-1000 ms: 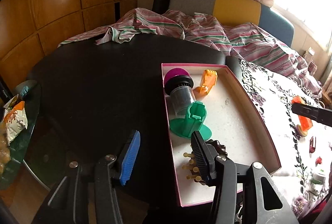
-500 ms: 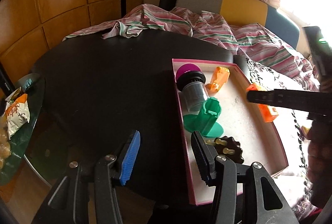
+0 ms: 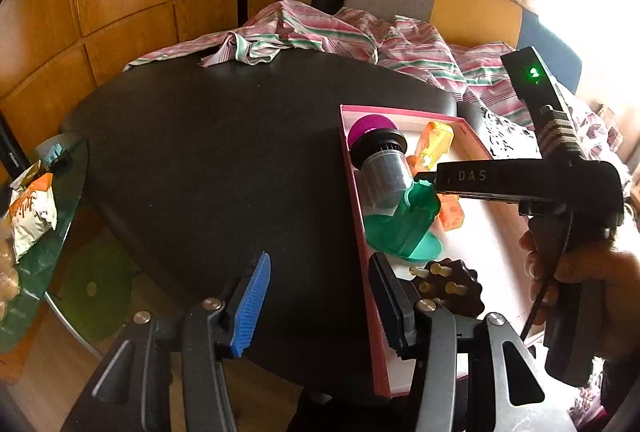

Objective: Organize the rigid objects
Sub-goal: 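Carry the orange cube block into the tray and open the right tool, then move both tools back over the objects on the tablecloth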

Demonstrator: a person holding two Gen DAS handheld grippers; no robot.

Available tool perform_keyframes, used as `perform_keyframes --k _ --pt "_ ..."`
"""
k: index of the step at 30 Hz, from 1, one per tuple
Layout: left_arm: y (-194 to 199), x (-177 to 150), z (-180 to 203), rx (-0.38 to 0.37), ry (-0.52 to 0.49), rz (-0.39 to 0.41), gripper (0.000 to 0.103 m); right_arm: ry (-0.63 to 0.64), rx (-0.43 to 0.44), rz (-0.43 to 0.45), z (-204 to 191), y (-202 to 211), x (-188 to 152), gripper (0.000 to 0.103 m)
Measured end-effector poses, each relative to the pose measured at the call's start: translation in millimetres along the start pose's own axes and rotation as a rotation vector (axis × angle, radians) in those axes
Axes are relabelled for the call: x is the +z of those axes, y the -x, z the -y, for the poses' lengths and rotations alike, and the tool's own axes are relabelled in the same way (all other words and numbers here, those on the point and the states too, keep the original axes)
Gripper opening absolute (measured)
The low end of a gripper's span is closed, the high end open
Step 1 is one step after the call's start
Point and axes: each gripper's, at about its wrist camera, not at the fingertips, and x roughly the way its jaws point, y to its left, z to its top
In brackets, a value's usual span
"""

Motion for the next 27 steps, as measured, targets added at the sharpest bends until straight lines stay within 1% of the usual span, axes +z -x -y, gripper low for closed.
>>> perform_keyframes --k 8,16,27 --pt "6 1 -1 -0.004 0.004 0.016 0.052 -0.001 -0.009 0.053 -2 24 -8 0.046" --pt "19 1 1 -0.006 -0.014 0.049 0.052 0.033 -0.052 0.123 -8 52 -22 0.046" --pt "28 -1 10 -0.009 -0.045 0.064 0.052 -0.004 -0.052 0.191 5 88 -39 0.047"
